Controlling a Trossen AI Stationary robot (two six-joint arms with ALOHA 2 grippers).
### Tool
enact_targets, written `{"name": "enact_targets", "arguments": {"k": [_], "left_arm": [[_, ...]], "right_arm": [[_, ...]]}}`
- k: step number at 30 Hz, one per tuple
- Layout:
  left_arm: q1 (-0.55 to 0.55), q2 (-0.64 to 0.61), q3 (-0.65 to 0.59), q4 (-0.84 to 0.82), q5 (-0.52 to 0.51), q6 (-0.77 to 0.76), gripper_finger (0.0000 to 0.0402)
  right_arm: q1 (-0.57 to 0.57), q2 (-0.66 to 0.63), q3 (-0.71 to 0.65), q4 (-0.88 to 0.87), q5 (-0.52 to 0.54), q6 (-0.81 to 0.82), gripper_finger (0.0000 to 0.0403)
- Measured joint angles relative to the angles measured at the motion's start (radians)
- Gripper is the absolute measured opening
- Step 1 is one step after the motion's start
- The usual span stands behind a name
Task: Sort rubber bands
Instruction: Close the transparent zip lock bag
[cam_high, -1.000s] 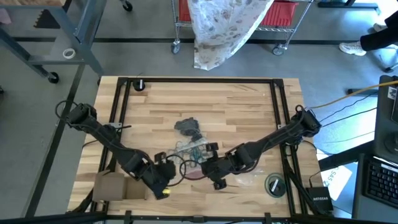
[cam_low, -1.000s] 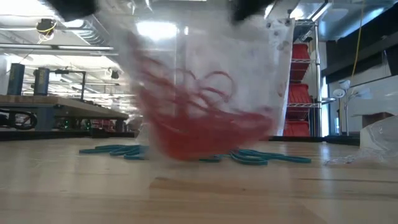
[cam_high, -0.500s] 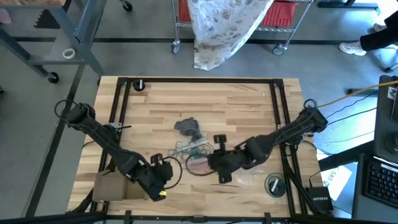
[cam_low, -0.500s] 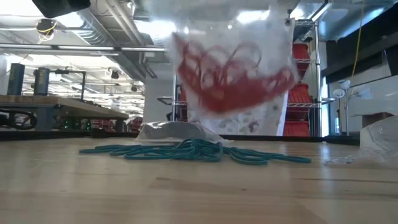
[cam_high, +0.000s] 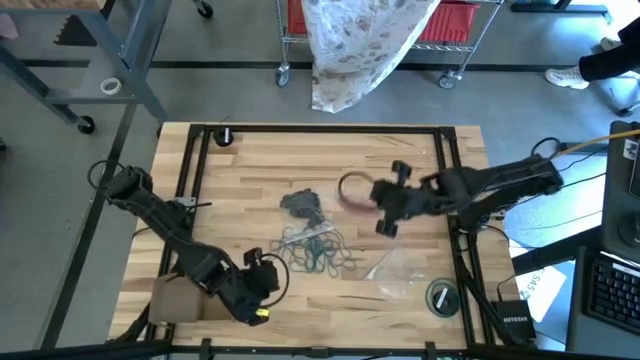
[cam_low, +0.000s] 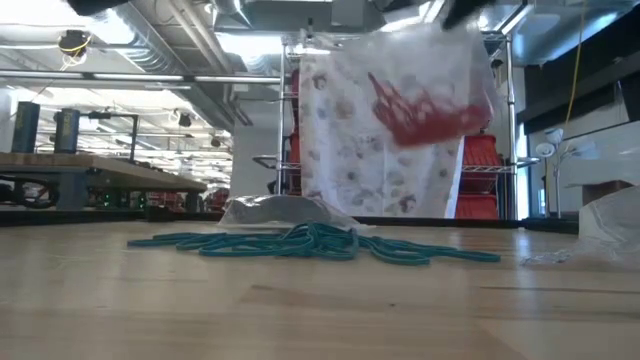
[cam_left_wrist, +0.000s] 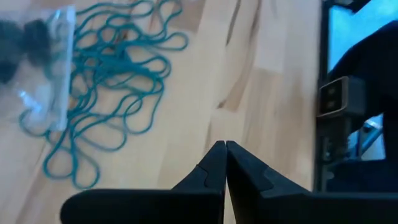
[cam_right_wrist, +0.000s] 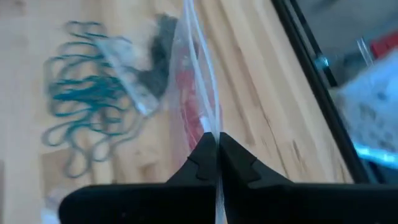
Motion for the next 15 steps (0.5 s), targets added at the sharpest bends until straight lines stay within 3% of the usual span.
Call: {"name": "enact_targets", "arguments": {"k": [8, 15], "left_arm": [[-0.007, 0.0, 0.001, 0.06, -0.038, 0.044, 0.0004], [0.008, 0.0, 0.001, 0.065, -0.041, 0.052, 0.0004]], "right_arm": [[-0.234, -0.225, -0.458, 0.39, -0.084, 0.069, 0.0], [-0.41, -0.25, -0.718, 0.458, 0.047, 0.213, 0.0001]]}}
